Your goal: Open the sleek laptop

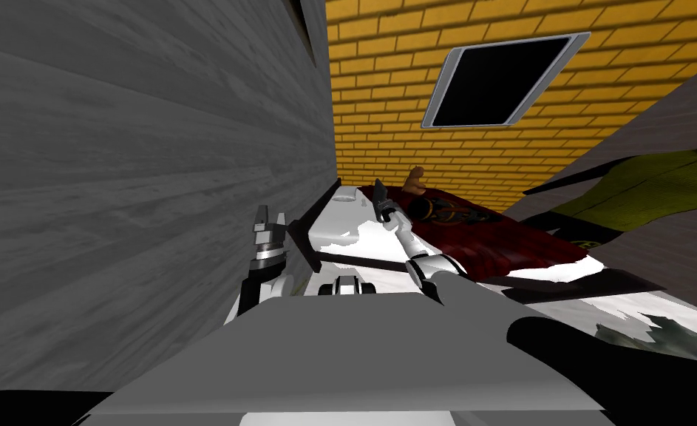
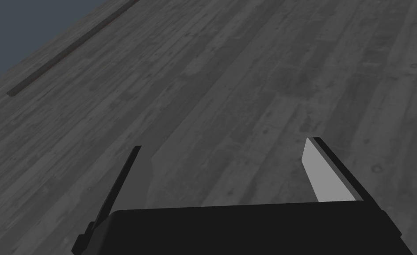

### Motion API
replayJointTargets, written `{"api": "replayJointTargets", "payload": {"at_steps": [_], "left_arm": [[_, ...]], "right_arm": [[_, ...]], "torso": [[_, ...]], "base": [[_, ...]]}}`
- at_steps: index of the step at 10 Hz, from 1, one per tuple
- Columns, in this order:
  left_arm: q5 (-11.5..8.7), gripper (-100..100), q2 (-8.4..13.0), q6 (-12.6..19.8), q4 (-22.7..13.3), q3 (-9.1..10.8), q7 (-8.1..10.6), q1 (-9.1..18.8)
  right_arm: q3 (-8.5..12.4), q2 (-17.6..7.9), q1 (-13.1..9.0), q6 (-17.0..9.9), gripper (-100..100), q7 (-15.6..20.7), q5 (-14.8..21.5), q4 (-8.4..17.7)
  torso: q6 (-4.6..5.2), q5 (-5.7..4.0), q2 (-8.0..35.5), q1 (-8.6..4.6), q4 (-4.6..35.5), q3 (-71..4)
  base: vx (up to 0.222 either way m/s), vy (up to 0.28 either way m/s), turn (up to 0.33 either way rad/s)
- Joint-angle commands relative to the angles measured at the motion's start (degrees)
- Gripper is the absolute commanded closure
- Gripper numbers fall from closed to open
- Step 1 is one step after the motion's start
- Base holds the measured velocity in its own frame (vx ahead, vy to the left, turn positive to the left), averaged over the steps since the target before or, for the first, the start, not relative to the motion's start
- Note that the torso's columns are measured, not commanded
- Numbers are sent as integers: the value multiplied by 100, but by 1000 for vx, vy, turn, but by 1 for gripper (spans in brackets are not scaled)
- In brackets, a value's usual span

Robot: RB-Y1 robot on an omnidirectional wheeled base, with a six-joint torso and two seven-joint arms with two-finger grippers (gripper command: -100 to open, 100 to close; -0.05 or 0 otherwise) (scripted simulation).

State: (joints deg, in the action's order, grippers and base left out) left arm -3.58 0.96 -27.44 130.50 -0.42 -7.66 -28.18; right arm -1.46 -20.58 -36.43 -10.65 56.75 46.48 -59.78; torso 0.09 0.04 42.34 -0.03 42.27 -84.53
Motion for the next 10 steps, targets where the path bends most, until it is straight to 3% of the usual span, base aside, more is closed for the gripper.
{"api": "replayJointTargets", "payload": {"at_steps": [1, 5, 6, 9, 10], "left_arm": [[0, 0, 0, 0, 0, 0, 0, 0], [0, 0, 0, 0, 0, 0, 0, 1], [0, 0, 0, 0, 0, 0, 0, 1], [0, 0, -1, 0, 0, -1, 0, 1], [0, 0, -1, 0, 0, -1, 0, 2]], "right_arm": [[-232, 277, 134, -283, 100, 137, 27, -374], [-534, 668, 244, -642, 100, 288, 61, -815], [-501, 574, 217, -575, 100, 261, 12, -769], [-225, 382, 221, -372, 100, -296, 227, -544], [-225, 382, 221, -372, 100, -417, 227, -544]], "torso": [[1, -6, 1, -10, 2, 1], [6, -8, 4, -3, -7, 2], [1, -7, 3, -3, -5, 1], [-4, -3, -2, 6, 0, -1], [-5, -5, -3, 1, -2, -1]], "base": [[21, -76, -97], [11, -63, -100], [2, -22, -3], [-15, -10, 108], [-16, -8, 61]]}}
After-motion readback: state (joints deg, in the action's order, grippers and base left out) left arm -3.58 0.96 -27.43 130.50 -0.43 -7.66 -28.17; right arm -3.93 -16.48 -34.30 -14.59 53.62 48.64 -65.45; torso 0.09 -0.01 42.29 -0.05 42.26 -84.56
